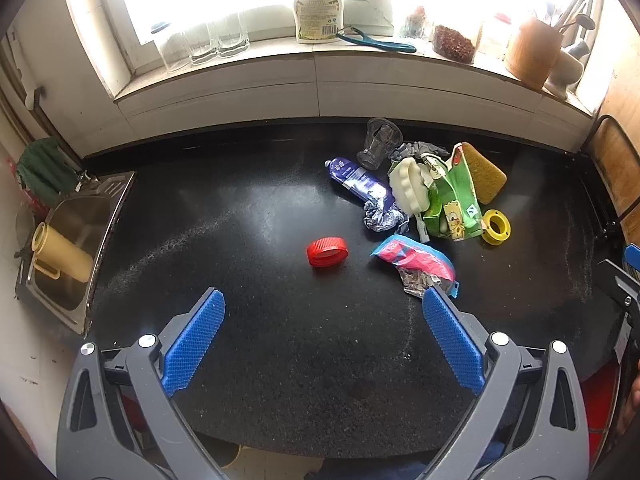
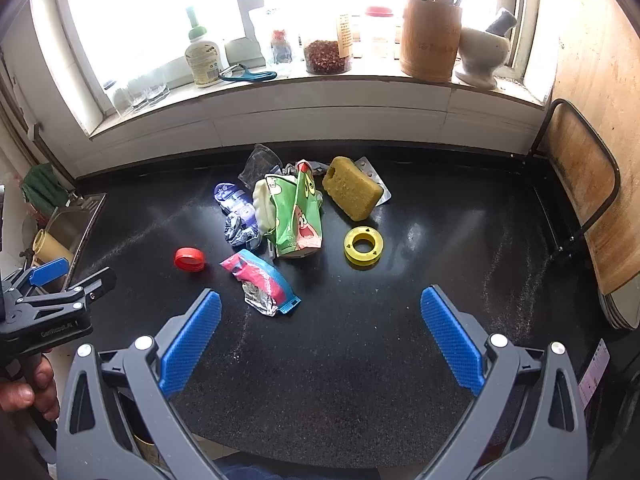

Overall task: Collect trash
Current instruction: 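Grasp the red bottle cap with left tool while right tool grasps the yellow tape roll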

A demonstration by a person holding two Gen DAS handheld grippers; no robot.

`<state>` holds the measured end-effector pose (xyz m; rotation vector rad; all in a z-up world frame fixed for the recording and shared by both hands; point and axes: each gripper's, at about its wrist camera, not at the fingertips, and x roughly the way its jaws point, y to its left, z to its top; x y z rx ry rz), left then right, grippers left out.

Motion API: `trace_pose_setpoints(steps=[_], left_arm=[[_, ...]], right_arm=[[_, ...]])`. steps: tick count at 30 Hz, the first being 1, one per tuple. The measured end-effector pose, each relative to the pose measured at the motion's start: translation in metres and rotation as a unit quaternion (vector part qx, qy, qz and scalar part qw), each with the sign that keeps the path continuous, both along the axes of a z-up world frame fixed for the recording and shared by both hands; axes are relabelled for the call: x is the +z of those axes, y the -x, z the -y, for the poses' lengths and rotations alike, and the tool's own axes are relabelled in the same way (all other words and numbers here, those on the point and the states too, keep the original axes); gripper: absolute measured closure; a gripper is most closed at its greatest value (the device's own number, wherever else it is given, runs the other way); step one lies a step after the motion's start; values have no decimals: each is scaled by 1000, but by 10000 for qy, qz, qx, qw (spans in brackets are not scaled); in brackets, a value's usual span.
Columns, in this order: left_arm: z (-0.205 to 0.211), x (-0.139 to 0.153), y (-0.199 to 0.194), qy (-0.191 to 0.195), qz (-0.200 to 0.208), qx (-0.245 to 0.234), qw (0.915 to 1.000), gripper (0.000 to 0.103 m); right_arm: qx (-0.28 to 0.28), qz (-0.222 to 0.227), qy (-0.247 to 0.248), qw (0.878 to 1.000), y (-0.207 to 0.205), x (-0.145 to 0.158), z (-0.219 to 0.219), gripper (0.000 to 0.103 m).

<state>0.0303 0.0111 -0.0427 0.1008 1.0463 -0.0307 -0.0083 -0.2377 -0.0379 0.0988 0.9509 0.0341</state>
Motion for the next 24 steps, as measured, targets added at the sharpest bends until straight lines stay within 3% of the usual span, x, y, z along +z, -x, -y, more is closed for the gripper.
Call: trace_pose_setpoints(steps=[5, 12, 14, 21, 24], left_arm=[[-3, -41, -28, -141, -43, 97, 9998, 6], [0, -110, -70, -113, -146, 317, 9993, 6], [0, -129, -79, -319, -235, 394, 9984, 6], [-7, -169, -104, -332, -513, 586, 9964, 7], [-11, -177, -111, -276, -546, 658, 9960, 7]], right_arm=[[-15, -11, 152, 9999, -26, -34, 11, 6], [62, -415, 352, 9985, -89, -125, 30, 6], [95, -582, 408, 9974, -106, -148, 35, 6], [182, -795, 463, 9956, -146, -190, 44, 6], [230, -914, 603, 9937, -157, -202, 41, 19]])
